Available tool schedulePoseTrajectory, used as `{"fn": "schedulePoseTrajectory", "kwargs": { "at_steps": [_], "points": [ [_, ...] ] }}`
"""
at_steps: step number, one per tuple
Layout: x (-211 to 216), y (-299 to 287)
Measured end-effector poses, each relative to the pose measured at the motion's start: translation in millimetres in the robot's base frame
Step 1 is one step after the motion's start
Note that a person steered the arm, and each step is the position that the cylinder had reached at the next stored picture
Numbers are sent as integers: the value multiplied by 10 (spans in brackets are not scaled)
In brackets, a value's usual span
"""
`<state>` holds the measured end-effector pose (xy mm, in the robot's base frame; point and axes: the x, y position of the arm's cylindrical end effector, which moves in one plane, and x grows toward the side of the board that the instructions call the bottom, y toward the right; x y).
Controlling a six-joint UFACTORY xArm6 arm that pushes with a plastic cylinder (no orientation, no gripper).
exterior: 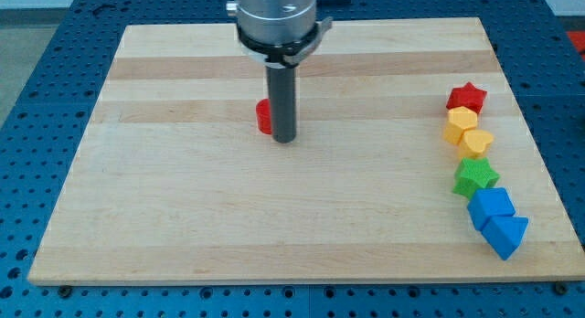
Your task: Push the red circle above the red star
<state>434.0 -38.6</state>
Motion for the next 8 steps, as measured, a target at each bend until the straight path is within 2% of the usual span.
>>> {"fn": "schedulePoseTrajectory", "kwargs": {
  "at_steps": [2,3,5,6,8],
  "points": [
    [77,-774],
    [-42,-839],
    [-356,-158],
    [-356,114],
    [-384,1026]
  ]
}}
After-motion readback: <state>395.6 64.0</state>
